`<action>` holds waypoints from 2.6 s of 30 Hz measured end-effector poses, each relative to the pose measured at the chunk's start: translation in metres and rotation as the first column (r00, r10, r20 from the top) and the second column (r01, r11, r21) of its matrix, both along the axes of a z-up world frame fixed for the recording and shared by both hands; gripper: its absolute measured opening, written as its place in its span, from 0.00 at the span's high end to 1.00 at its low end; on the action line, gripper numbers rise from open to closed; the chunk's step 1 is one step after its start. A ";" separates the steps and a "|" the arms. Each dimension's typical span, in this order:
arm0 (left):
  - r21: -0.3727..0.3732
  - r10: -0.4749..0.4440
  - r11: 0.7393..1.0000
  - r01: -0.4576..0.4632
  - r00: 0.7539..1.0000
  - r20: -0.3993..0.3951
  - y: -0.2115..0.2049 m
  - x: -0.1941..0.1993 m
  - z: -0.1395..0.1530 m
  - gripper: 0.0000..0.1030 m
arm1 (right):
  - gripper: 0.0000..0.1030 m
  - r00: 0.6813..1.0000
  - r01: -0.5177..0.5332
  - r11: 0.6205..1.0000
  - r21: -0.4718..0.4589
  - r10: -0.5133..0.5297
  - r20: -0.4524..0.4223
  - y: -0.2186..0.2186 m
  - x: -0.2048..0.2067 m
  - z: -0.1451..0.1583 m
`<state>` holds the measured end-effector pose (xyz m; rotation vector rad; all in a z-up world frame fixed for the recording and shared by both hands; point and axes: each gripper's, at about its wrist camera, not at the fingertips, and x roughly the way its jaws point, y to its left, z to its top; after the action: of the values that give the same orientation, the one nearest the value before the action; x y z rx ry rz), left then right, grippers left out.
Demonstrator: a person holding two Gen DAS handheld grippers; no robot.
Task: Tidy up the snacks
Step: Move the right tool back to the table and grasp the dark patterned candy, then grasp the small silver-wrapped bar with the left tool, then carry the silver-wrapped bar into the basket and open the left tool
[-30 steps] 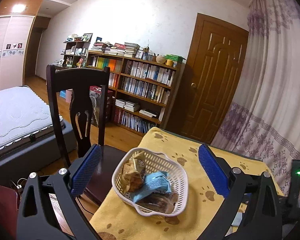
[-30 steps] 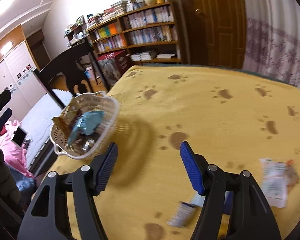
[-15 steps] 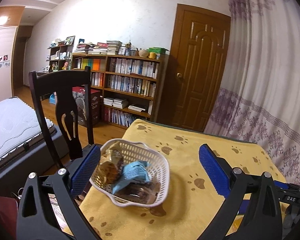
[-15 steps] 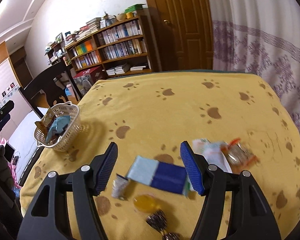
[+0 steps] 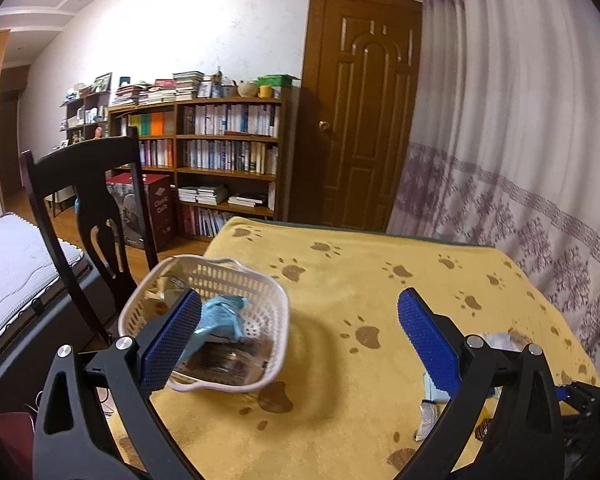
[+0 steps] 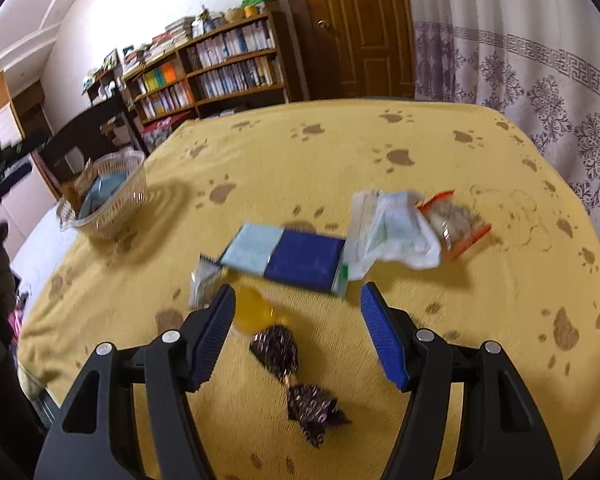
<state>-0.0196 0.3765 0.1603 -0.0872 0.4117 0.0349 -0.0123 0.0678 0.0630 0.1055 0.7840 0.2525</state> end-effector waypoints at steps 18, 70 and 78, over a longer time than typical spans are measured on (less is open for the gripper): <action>0.112 -0.116 0.985 0.129 0.987 -0.115 -0.051 0.021 -0.042 0.03 | 0.57 0.993 -0.111 0.975 -0.190 0.100 -0.070 0.043 -0.005 -0.044; 0.047 -0.381 0.908 0.417 0.865 -0.327 -0.119 0.034 -0.111 0.80 | 0.69 0.997 -0.076 0.995 -0.059 0.074 -0.029 0.020 -0.028 -0.036; 0.061 -0.305 0.943 0.328 0.922 -0.236 -0.086 0.030 -0.076 0.80 | 0.69 0.996 -0.084 0.995 -0.046 0.084 -0.009 0.023 -0.032 -0.028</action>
<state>0.0102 0.2908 0.0841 0.0836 0.6453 -0.2573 -0.0441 0.0906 0.0352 0.0301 0.8014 0.3136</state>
